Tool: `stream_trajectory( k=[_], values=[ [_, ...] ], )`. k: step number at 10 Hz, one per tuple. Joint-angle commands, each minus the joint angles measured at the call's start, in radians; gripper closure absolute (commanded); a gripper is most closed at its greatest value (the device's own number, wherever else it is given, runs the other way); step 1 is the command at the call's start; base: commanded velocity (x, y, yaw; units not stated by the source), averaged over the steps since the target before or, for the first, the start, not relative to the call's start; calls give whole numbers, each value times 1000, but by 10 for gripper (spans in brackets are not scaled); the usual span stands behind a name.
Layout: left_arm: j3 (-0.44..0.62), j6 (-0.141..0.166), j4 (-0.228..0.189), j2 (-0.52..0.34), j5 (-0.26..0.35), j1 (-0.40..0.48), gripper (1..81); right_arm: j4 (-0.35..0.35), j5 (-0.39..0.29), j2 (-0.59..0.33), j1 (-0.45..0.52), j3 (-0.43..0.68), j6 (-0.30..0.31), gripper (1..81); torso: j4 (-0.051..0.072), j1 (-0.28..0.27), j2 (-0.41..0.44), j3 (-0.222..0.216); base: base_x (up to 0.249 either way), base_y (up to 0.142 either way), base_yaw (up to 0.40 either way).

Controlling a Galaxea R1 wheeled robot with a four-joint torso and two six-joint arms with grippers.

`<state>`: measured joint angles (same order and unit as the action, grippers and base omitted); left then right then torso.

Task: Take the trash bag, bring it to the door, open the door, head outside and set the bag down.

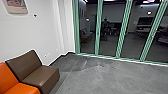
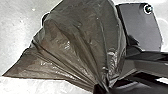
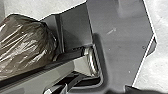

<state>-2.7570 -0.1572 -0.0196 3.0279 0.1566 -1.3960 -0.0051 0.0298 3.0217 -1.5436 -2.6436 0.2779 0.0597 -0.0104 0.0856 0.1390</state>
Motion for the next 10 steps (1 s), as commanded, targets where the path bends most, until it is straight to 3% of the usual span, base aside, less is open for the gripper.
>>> stream_trajectory(
  k=[1,10],
  values=[
    [-1,-7,-5,0,63,58,811,-10,-56,4,36,7,-3,10,0,0,0,0,0,0,-284],
    [-3,-7,-5,0,63,57,811,-10,-56,4,35,5,-3,10,0,0,0,0,0,0,-283]
  ],
)
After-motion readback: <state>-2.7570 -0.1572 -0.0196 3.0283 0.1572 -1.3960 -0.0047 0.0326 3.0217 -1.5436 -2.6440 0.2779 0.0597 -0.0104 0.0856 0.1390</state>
